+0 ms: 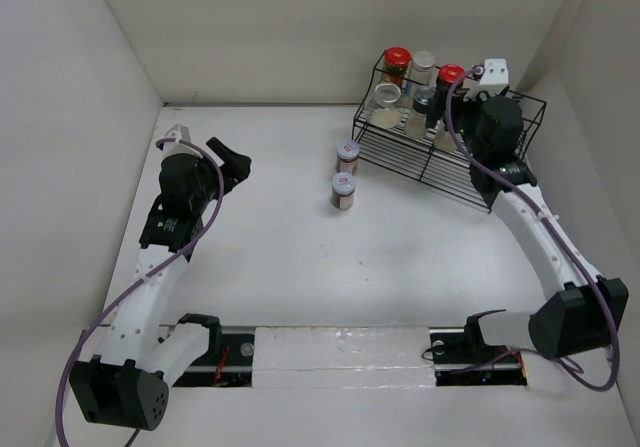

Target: Organize the condiment bottles

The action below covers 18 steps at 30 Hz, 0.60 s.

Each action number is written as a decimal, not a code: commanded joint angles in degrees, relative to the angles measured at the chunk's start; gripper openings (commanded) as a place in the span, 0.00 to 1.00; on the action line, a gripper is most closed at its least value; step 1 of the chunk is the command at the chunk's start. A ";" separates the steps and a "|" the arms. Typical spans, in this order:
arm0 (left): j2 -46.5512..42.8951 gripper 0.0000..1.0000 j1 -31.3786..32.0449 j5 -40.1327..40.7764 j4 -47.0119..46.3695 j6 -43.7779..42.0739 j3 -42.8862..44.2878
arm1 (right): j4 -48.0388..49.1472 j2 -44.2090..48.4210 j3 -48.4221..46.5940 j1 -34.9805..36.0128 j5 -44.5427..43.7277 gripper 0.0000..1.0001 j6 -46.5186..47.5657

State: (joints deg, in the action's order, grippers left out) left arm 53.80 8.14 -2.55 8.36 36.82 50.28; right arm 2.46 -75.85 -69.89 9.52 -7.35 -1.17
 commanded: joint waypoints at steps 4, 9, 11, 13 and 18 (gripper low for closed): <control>-1.41 0.80 -0.32 -2.19 -3.00 -0.34 1.40 | 6.68 -1.21 5.37 13.49 8.48 1.00 -0.85; -1.42 0.80 -0.32 -2.73 -3.53 -0.34 1.40 | 3.62 -5.70 8.10 20.43 9.55 1.00 -2.08; -2.64 0.80 -0.32 -2.73 -3.53 -0.34 1.40 | 3.08 -7.28 10.03 21.85 8.94 1.00 -2.08; -2.65 0.80 -0.32 -2.11 -3.53 -0.34 1.40 | 3.08 -9.56 11.17 22.56 10.51 1.00 -2.08; -2.65 0.78 -0.32 -2.90 -4.05 -0.34 0.88 | 1.94 -15.89 8.20 24.23 11.84 1.00 -1.56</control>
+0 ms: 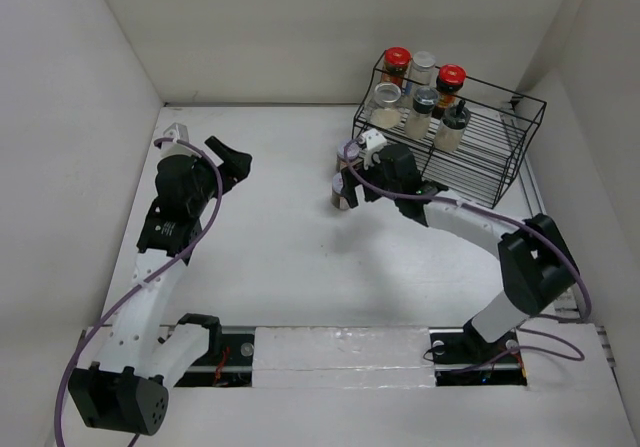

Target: Organize the condiment bottles

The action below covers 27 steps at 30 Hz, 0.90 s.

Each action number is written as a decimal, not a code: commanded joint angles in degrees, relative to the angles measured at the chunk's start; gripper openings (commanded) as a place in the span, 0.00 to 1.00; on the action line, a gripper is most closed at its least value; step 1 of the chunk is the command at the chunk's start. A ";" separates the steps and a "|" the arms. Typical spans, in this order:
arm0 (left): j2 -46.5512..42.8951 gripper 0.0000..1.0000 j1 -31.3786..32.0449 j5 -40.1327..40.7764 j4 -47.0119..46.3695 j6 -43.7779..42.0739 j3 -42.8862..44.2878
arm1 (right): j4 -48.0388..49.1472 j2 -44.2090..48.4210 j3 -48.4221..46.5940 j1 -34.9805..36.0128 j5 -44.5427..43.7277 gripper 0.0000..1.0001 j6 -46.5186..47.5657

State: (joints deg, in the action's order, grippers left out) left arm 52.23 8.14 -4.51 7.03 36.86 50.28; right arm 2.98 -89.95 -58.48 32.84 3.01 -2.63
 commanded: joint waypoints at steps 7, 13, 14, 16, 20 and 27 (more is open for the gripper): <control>-0.98 0.78 -0.32 -1.46 -2.72 -0.39 0.87 | 0.88 -10.15 -10.77 2.05 0.17 1.00 0.52; -1.51 0.78 -0.32 -1.46 -2.72 -0.39 0.87 | 0.88 -15.24 -12.98 2.57 -2.57 0.82 0.00; -1.51 0.78 -0.32 -1.46 -2.72 -0.39 0.87 | 0.88 -15.25 -13.50 2.58 -4.57 0.74 0.00; -1.51 0.78 -0.32 -1.46 -2.72 -0.39 0.87 | 0.88 -16.65 -13.50 3.11 -5.38 0.70 0.00; -1.51 0.78 -0.32 -1.99 -3.25 -0.39 0.87 | 0.88 -13.96 -12.72 3.63 -6.86 0.54 -0.53; -0.99 0.78 -0.32 -3.31 -3.95 -0.39 0.34 | 0.88 8.51 -10.26 4.43 -14.16 0.52 2.19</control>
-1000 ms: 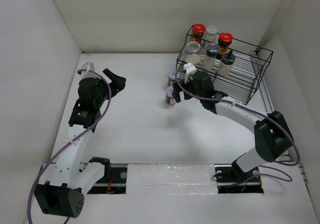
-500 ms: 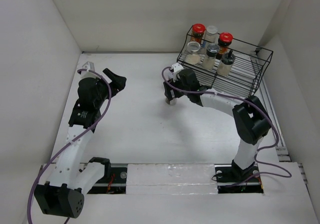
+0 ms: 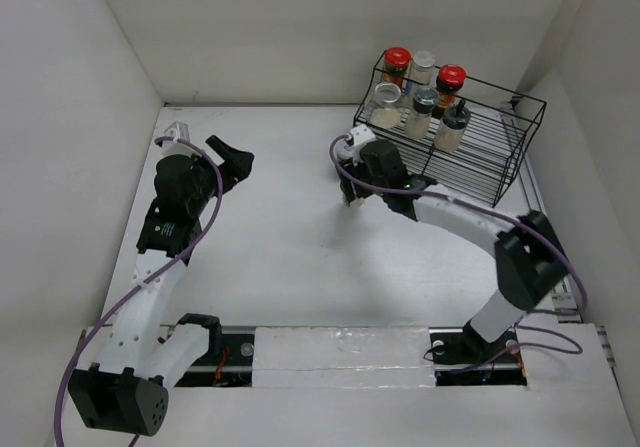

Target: Organize the condiment bottles

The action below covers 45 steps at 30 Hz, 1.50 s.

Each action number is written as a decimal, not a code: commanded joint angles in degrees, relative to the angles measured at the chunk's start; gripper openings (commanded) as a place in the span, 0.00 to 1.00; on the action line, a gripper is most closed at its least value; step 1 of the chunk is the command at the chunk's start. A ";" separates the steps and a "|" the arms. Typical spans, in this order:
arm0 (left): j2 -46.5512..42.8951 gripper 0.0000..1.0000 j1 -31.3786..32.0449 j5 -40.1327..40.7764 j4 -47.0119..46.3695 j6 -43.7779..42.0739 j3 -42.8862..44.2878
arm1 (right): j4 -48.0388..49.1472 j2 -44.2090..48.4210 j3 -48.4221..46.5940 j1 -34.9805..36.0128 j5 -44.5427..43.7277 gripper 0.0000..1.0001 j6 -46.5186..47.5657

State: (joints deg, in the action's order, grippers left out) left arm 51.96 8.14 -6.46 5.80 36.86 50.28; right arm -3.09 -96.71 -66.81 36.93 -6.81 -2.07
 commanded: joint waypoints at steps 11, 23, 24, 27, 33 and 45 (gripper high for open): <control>-2.31 0.78 -0.32 -0.84 -2.73 -0.39 0.34 | 1.17 35.71 -9.12 -19.94 -10.24 0.50 4.35; -2.22 0.78 -0.32 -0.84 -2.73 -0.39 0.34 | -0.96 29.74 -7.29 -42.28 1.88 0.50 0.66; -2.22 0.78 -0.32 -0.84 -2.73 -0.39 0.34 | -0.25 28.25 -6.76 -42.29 2.41 0.50 0.14; -2.22 0.78 -0.32 -0.84 -2.73 -0.39 0.34 | 0.28 25.96 -6.15 -43.60 2.94 0.50 -0.39; -1.69 0.78 -0.32 -0.84 -2.73 -0.39 0.34 | 3.09 20.25 -5.62 -43.61 5.49 0.50 -0.92; -1.16 0.78 -0.32 -0.84 -2.73 -0.39 0.34 | 4.15 12.25 -5.62 -43.61 8.30 0.54 -2.76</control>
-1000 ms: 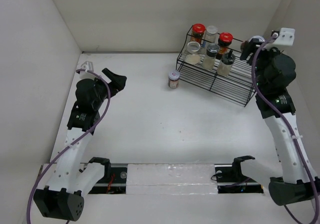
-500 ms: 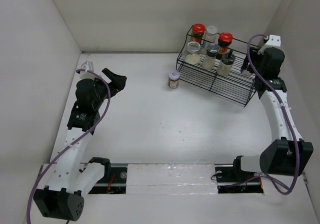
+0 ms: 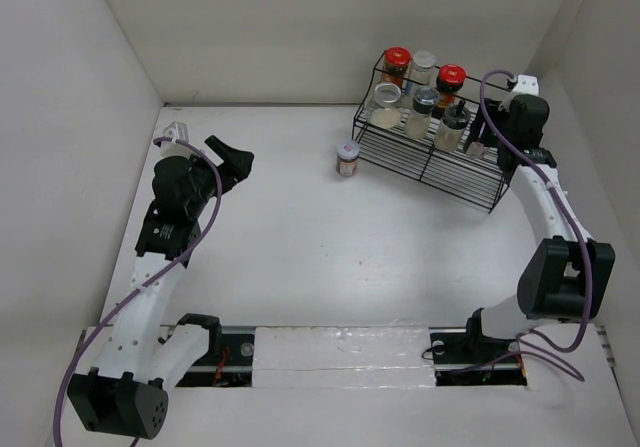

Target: Organize the condiment bottles

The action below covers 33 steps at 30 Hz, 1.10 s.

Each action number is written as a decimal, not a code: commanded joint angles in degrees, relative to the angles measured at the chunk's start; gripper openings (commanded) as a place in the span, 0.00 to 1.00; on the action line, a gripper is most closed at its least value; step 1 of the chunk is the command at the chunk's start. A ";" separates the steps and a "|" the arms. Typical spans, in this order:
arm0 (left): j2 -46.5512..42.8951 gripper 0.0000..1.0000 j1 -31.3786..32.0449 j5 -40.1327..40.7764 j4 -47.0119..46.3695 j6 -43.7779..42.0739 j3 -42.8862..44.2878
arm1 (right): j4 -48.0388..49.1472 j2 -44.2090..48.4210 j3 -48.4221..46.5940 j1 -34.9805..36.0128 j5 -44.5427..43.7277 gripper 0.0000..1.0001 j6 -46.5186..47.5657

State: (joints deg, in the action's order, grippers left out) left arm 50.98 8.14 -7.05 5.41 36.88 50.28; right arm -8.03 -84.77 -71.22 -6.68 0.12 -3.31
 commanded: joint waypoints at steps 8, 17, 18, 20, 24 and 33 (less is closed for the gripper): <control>-0.18 0.78 -0.32 -0.25 -2.33 -0.41 0.34 | 9.09 -0.31 -1.82 0.00 2.52 0.73 -2.14; 0.35 0.78 -0.32 -0.77 -2.33 -0.41 0.34 | 7.94 8.48 -1.20 0.00 -3.64 0.83 -2.14; 0.35 0.78 -0.32 -0.77 -2.33 -0.41 0.34 | 7.94 10.05 -0.59 0.00 -3.64 0.83 -2.14; 0.35 0.78 -0.32 -0.77 -2.33 -0.41 0.34 | 7.94 11.64 -0.59 0.52 -3.64 0.83 -2.14; 0.35 0.78 -0.32 -0.77 -2.33 -0.41 0.34 | 12.15 14.99 3.18 7.17 0.57 0.54 -1.52; -0.18 0.78 -0.32 -0.07 -1.72 -0.41 0.34 | 16.03 -2.49 1.79 32.06 2.61 0.65 0.32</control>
State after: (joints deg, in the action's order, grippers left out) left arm 51.62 8.14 -7.07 5.43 36.88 50.28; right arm 6.52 -81.89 -68.69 22.20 2.61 -3.55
